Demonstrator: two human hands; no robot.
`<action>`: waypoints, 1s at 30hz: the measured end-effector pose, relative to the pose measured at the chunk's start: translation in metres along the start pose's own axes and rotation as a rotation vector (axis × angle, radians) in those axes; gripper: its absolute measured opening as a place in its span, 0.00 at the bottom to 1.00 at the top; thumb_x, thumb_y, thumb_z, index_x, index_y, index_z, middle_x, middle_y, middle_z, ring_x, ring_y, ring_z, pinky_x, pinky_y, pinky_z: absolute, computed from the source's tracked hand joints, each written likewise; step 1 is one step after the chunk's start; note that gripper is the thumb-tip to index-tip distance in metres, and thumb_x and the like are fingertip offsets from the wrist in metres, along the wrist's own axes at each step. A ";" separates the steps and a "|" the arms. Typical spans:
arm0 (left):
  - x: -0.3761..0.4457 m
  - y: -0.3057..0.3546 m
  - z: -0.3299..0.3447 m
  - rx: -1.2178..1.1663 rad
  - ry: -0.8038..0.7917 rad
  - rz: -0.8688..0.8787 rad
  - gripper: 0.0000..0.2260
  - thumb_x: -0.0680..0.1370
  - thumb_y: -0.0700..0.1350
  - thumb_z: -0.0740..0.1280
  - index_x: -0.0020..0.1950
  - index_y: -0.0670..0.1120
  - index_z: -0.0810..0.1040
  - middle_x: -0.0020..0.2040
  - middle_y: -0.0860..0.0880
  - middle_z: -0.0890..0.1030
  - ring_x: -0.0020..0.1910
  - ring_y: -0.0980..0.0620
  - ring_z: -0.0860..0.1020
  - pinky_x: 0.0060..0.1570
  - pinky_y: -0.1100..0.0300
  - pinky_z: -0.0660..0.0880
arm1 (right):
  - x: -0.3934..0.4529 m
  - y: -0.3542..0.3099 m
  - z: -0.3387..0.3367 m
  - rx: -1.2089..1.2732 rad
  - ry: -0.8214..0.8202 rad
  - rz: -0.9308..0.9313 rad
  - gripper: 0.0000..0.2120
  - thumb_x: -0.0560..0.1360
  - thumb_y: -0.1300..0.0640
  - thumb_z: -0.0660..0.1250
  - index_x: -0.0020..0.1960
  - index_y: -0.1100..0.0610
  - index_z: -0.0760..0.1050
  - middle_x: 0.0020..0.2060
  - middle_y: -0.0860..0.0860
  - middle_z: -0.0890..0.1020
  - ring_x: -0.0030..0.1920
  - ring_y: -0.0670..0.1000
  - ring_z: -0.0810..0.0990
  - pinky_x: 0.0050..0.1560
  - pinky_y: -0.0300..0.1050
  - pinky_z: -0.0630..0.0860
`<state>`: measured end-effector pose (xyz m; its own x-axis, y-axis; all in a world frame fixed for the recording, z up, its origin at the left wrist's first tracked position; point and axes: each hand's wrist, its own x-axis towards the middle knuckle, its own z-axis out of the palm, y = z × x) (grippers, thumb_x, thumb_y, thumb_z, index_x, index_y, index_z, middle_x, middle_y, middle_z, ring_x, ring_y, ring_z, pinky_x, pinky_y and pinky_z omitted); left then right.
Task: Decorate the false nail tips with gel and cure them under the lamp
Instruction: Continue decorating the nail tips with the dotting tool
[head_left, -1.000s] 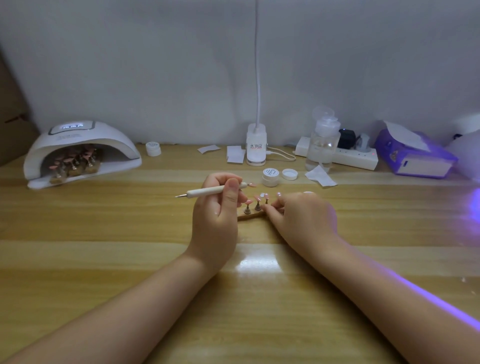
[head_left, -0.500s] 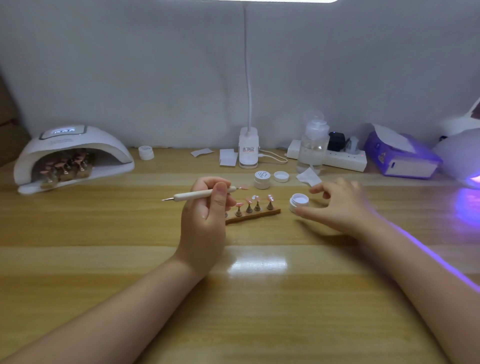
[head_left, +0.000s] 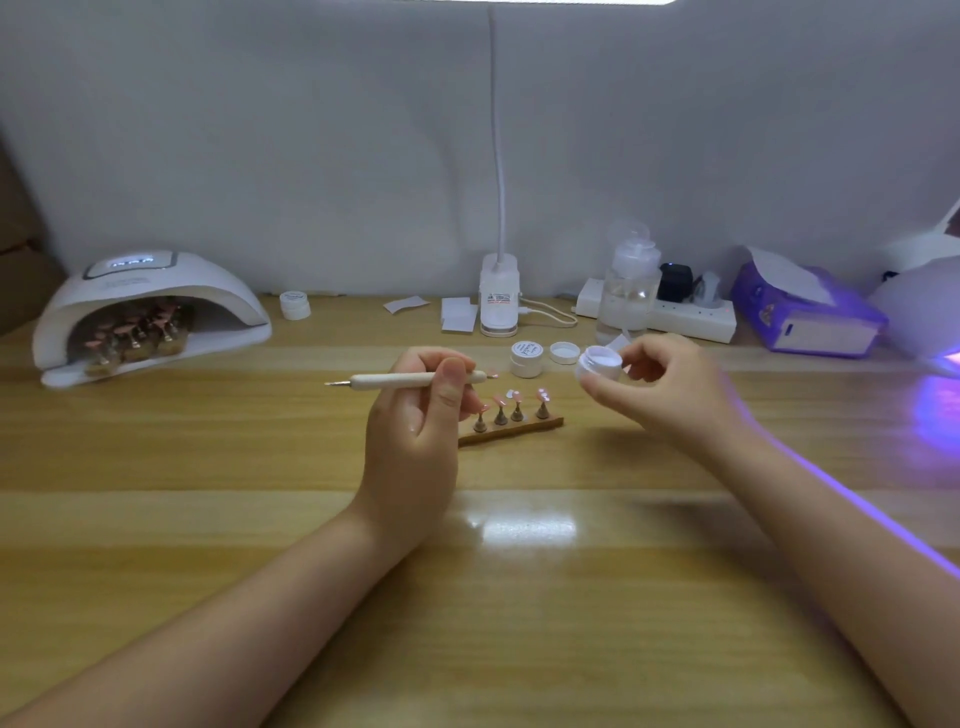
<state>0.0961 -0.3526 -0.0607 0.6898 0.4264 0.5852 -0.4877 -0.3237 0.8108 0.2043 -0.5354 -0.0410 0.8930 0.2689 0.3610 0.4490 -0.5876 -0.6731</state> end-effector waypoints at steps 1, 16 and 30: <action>0.001 0.002 0.000 -0.002 -0.008 0.009 0.09 0.79 0.48 0.58 0.44 0.48 0.74 0.32 0.54 0.78 0.33 0.60 0.77 0.38 0.69 0.73 | -0.002 -0.006 0.000 -0.039 0.006 -0.044 0.14 0.65 0.44 0.74 0.43 0.52 0.77 0.41 0.47 0.76 0.41 0.45 0.73 0.39 0.39 0.69; 0.001 0.008 0.000 0.139 -0.117 0.019 0.11 0.79 0.50 0.58 0.39 0.48 0.74 0.28 0.53 0.74 0.26 0.58 0.70 0.28 0.67 0.66 | -0.030 -0.046 0.016 -0.357 0.018 -0.496 0.13 0.60 0.54 0.73 0.38 0.61 0.74 0.35 0.52 0.73 0.40 0.55 0.67 0.44 0.50 0.69; 0.001 0.007 0.000 0.182 -0.172 0.013 0.11 0.78 0.49 0.58 0.39 0.48 0.73 0.27 0.53 0.74 0.25 0.58 0.69 0.27 0.66 0.66 | -0.031 -0.049 0.016 -0.463 -0.025 -0.492 0.14 0.63 0.51 0.71 0.40 0.60 0.74 0.38 0.53 0.74 0.43 0.55 0.68 0.47 0.51 0.69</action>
<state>0.0929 -0.3544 -0.0548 0.7726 0.2761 0.5718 -0.4034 -0.4820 0.7778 0.1548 -0.5030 -0.0295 0.5911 0.6029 0.5358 0.7487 -0.6572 -0.0866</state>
